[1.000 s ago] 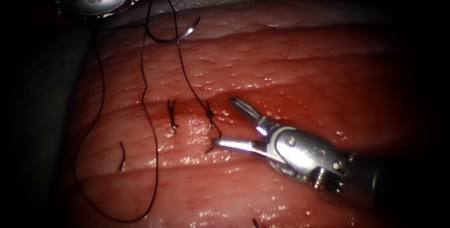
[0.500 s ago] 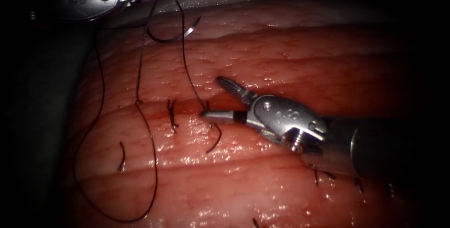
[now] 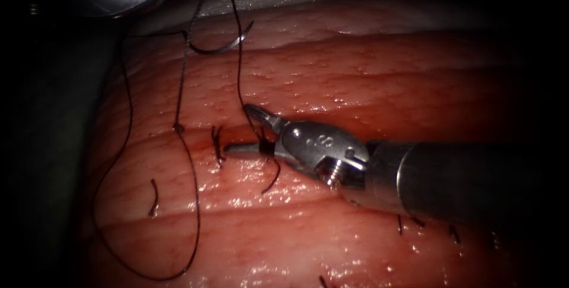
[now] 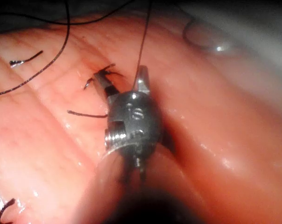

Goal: Wound Closure
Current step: Snip the long suture with the right cutter.

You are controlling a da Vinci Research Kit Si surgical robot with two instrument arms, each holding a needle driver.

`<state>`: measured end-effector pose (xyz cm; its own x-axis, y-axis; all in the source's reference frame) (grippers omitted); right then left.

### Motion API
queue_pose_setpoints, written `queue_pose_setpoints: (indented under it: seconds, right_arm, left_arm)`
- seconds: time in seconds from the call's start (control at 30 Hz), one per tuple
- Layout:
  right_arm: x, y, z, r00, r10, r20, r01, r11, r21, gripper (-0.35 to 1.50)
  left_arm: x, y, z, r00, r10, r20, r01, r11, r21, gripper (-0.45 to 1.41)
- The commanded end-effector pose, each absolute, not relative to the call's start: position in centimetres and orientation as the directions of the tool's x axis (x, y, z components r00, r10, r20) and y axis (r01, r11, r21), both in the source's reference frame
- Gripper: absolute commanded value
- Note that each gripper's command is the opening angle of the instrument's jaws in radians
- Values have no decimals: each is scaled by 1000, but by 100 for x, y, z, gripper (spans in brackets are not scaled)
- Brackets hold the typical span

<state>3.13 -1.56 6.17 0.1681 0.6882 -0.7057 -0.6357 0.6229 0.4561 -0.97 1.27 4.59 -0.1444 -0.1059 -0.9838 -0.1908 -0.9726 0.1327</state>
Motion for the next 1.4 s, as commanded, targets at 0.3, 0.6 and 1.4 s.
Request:
queue_pose_setpoints:
  seconds: [0.3,0.6,1.4]
  right_arm:
    - [328,-150,628,167,691,-703,-648,615,450,123]
    - [341,-147,627,154,691,-706,-663,603,445,125]
    - [354,-136,635,116,679,-725,-637,611,470,-35]
  left_arm:
    - [-106,127,443,-114,-114,-987,-180,-975,134,-45]
    - [-110,126,443,-105,-117,-988,-168,-977,133,-45]
    - [-110,114,434,-84,-130,-988,-156,-977,142,-45]
